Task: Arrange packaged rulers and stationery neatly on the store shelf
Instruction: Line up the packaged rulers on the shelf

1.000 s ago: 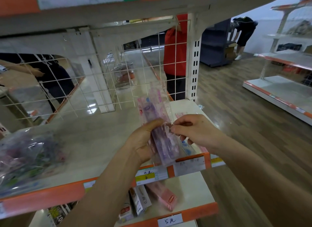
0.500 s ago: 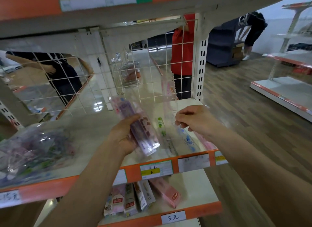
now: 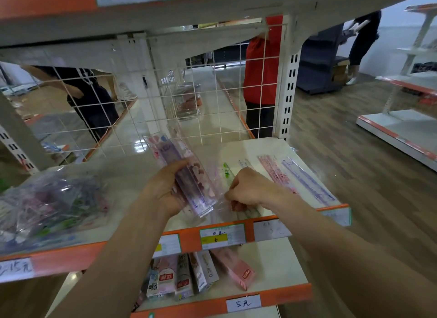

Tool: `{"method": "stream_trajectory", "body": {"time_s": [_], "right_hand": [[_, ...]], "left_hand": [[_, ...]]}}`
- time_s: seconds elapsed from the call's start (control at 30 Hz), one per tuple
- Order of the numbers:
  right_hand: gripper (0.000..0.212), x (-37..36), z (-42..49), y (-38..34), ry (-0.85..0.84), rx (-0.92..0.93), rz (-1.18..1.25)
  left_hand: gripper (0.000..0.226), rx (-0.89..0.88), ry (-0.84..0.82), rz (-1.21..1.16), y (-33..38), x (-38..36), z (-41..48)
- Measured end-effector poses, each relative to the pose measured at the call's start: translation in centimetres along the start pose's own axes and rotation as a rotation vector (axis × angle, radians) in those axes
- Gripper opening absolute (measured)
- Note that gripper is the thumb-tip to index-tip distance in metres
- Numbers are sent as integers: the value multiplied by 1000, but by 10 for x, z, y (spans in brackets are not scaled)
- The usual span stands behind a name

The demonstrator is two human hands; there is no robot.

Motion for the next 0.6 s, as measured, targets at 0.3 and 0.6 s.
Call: {"method": "stream_trajectory", "body": {"time_s": [0.3, 0.6], "right_hand": [[27, 4, -22, 0, 290, 318, -582], [18, 1, -23, -5, 418, 209, -858]], "left_hand": [[9, 11, -21, -10, 0, -2, 3], [5, 23, -24, -14, -5, -10, 4]]}}
Point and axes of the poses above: each hand's wrist, its own z-axis towards the middle knuckle, its own x-axis out of the back of the hand, y = z × x, the point moved 4 cm from there along z, towards the middle knuckle, and after that the axes turned 2 degrees about x, right-handed, at the moved point
